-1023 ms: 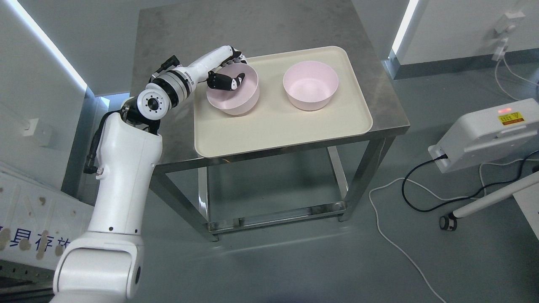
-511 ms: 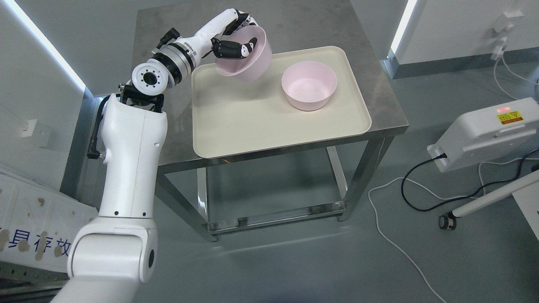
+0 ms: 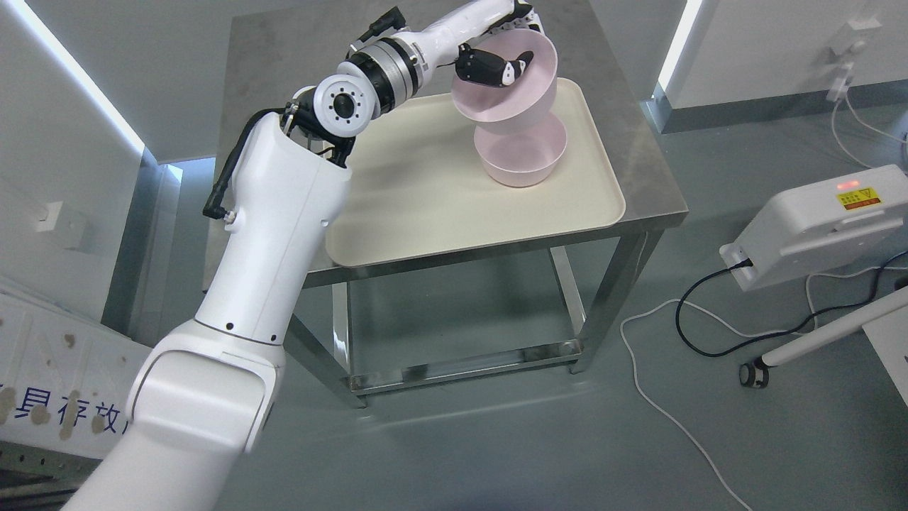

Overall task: Stack pink IKEA bowls on left shelf middle
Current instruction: 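Carry the bowl over the other pink bowl and lower it inside, then open the left hand and withdraw it beside the stacked bowls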

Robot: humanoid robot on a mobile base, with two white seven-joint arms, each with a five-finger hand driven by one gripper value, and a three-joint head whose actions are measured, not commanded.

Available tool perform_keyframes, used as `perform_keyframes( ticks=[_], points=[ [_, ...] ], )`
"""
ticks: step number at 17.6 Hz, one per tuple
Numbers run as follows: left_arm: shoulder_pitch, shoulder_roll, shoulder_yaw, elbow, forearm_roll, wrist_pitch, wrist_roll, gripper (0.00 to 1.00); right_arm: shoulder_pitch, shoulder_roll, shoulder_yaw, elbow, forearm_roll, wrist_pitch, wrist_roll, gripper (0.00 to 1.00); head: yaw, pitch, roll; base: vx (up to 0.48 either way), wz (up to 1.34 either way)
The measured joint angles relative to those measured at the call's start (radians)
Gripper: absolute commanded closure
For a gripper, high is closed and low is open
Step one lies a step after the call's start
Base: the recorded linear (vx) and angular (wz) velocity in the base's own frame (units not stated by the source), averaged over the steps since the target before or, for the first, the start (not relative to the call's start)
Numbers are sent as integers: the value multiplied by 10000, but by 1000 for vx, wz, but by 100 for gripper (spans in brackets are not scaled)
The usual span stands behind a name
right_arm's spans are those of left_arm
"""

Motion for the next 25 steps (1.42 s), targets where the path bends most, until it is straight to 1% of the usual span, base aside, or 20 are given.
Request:
perform_keyframes(
  ticks=[3, 6, 11, 14, 15, 16, 17, 18, 20, 21, 23, 24, 25],
  points=[
    [-240, -43, -607, 408, -234, -177, 80, 96, 0, 0, 0, 0, 0, 0, 1, 0, 0, 0, 0, 0, 0],
    [-356, -78, -928, 733, -738, -471, 87, 96, 0, 0, 0, 0, 0, 0, 2, 0, 0, 0, 0, 0, 0],
    [-493, -119, -1002, 1232, -1229, -591, 59, 96, 0, 0, 0, 0, 0, 0, 2, 0, 0, 0, 0, 0, 0],
    [-548, -135, -989, 1458, -1368, -598, 50, 91, 0, 0, 0, 0, 0, 0, 3, 0, 0, 0, 0, 0, 0],
    [-556, -139, -989, 1505, -1423, -600, 50, 87, 0, 0, 0, 0, 0, 0, 3, 0, 0, 0, 0, 0, 0],
    [-561, -145, -982, 1564, -1486, -600, 70, 74, 0, 0, 0, 0, 0, 0, 4, 0, 0, 0, 0, 0, 0],
    [-562, -150, -971, 1610, -1538, -603, 85, 56, 0, 0, 0, 0, 0, -1, 3, 0, 0, 0, 0, 0, 0],
    [-562, -153, -948, 1643, -1574, -604, 93, 43, 0, 0, 0, 0, 0, -1, 3, 0, 0, 0, 0, 0, 0],
    [-551, -158, -872, 1673, -1608, -603, 93, 29, 0, 0, 0, 0, 0, -1, 3, 0, 0, 0, 0, 0, 0],
    [-526, -161, -802, 1664, -1610, -603, 93, 18, 0, 0, 0, 0, 0, -1, 4, 0, 0, 0, 0, 0, 0],
    [-411, -166, -407, 1560, -1517, -776, 233, 7, 0, 0, 0, 0, 0, -1, 16, 0, 0, 0, 0, 0, 0],
    [-299, -169, -109, 1489, -1310, -1123, 496, 4, 0, 0, 0, 0, 0, -2, 28, 0, 0, 0, 0, 0, 0],
    [-164, -169, 157, 1416, -961, -1521, 806, 3, 0, 0, 0, 0, 0, -2, 39, 0, 0, 0, 0, 0, 0]
  ],
)
